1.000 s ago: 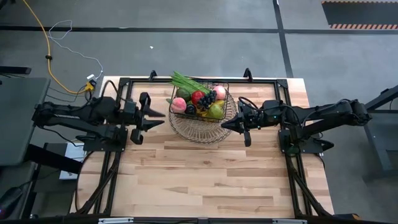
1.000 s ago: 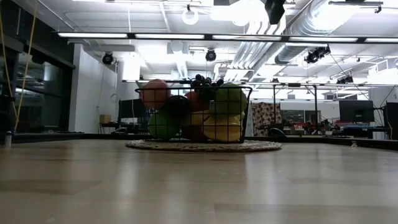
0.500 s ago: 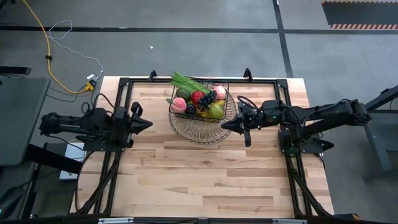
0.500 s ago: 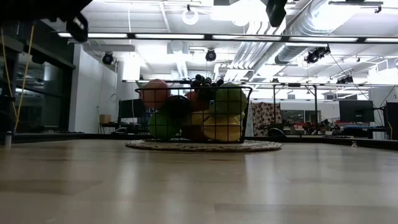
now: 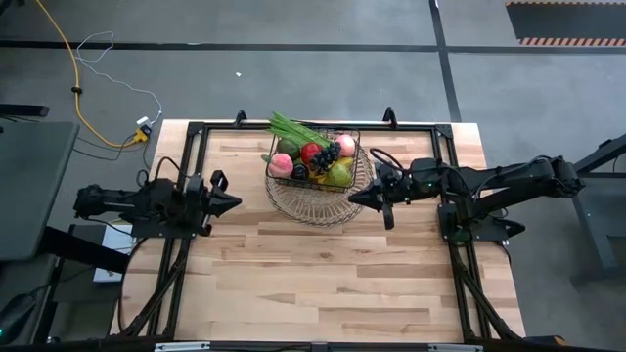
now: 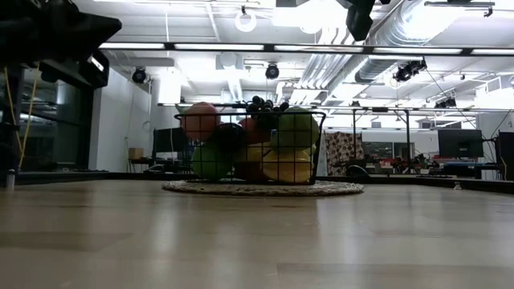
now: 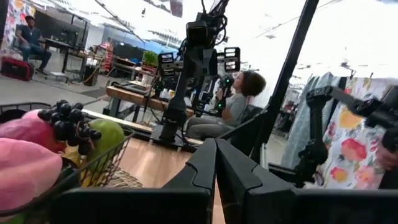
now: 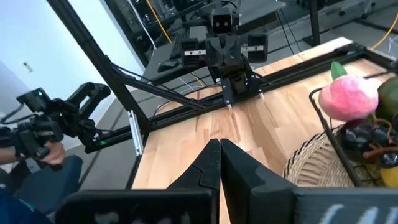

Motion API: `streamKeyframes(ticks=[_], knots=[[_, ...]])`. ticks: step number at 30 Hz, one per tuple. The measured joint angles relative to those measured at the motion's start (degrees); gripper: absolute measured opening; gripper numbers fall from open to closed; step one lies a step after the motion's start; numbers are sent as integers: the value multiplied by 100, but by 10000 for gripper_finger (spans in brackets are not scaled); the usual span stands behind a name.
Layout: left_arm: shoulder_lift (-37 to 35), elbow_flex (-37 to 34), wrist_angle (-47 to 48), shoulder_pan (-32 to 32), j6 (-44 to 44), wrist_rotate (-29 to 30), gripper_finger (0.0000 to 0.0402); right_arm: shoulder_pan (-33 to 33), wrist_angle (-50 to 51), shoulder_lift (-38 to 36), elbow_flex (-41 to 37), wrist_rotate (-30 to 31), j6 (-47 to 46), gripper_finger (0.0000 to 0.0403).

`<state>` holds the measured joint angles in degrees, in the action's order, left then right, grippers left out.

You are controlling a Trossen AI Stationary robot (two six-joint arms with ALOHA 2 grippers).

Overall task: Build produce basket
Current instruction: Return to Home Position

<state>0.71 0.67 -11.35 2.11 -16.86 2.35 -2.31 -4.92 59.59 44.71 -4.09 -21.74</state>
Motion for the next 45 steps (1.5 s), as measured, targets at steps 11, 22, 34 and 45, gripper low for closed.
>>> streamKeyframes(ticks=[11,22,34,45], knots=[[87,15,1100,21,487,-138,0,0,43,2,0,-105,-49,0],[133,13,1114,22,301,-166,0,-24,697,-348,-228,-411,-14,0],[133,13,1115,22,303,-166,3,-690,-898,-2991,-3020,138,-279,0],[133,13,1115,22,306,-166,3,-862,-673,-5107,-4050,239,121,0]])
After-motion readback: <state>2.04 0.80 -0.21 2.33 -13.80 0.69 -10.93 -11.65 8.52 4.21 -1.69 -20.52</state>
